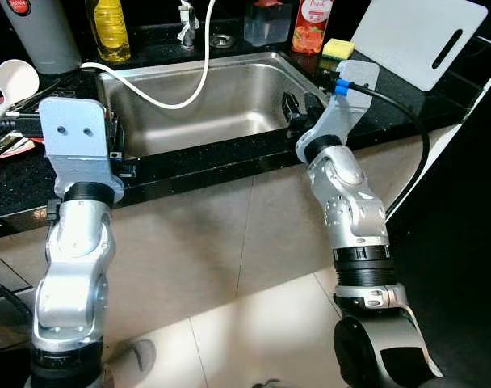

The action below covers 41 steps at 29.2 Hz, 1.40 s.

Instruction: Kitchen organization

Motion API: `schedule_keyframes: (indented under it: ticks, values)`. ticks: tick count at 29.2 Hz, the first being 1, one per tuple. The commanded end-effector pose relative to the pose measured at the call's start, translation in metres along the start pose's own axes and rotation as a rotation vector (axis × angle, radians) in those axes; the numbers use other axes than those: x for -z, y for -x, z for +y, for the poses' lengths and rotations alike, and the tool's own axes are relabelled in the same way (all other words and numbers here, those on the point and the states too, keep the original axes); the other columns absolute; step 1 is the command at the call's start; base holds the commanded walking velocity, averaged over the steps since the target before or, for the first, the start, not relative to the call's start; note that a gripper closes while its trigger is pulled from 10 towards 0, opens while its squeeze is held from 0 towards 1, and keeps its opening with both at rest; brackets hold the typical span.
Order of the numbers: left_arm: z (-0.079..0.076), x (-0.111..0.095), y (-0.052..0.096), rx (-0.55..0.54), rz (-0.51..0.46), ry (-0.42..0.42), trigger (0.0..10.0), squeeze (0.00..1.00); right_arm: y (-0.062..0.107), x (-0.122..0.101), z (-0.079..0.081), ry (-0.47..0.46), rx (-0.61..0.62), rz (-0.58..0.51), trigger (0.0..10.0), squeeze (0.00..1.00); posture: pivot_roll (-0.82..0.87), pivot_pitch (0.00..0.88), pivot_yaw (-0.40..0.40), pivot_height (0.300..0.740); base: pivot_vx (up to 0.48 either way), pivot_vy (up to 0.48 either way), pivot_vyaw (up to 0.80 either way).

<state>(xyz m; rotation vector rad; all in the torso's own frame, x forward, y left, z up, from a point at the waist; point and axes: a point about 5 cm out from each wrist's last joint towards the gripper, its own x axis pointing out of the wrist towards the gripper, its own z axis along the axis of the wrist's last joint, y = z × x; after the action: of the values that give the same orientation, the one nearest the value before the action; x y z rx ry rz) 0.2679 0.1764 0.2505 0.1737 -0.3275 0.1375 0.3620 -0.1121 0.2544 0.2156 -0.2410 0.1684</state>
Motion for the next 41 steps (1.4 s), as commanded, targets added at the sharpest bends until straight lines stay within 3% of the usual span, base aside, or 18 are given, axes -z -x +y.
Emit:
schedule_keyframes:
  ticks: [1,6,14,41]
  values:
    - [-0.0022,0.0005,-0.0010,0.001,-0.002,0.014,10.0,0.00,0.0017,0.0008,0.0006,0.012,-0.005,0.002,10.0,0.00,0.16,0.000,-0.008,0.740,0.000,0.000,0.00]
    - [-0.0039,-0.0018,-0.0009,0.006,-0.024,-0.001,10.0,0.00,0.0018,-0.0017,0.0002,0.062,-0.006,-0.021,10.0,0.00,0.16,0.000,-0.001,0.740,0.000,0.000,0.00]
    - [-0.0026,-0.0040,-0.0035,0.003,-0.048,-0.011,10.0,0.00,0.0021,-0.0009,-0.0011,0.069,-0.001,-0.021,10.0,0.00,0.16,0.000,0.004,0.740,0.098,0.000,0.00]
    - [-0.0045,-0.0052,-0.0038,-0.003,-0.065,-0.023,10.0,0.00,0.0014,0.0027,-0.0010,0.080,-0.003,-0.012,10.0,0.00,0.17,0.000,-0.007,0.740,0.449,0.000,0.00]
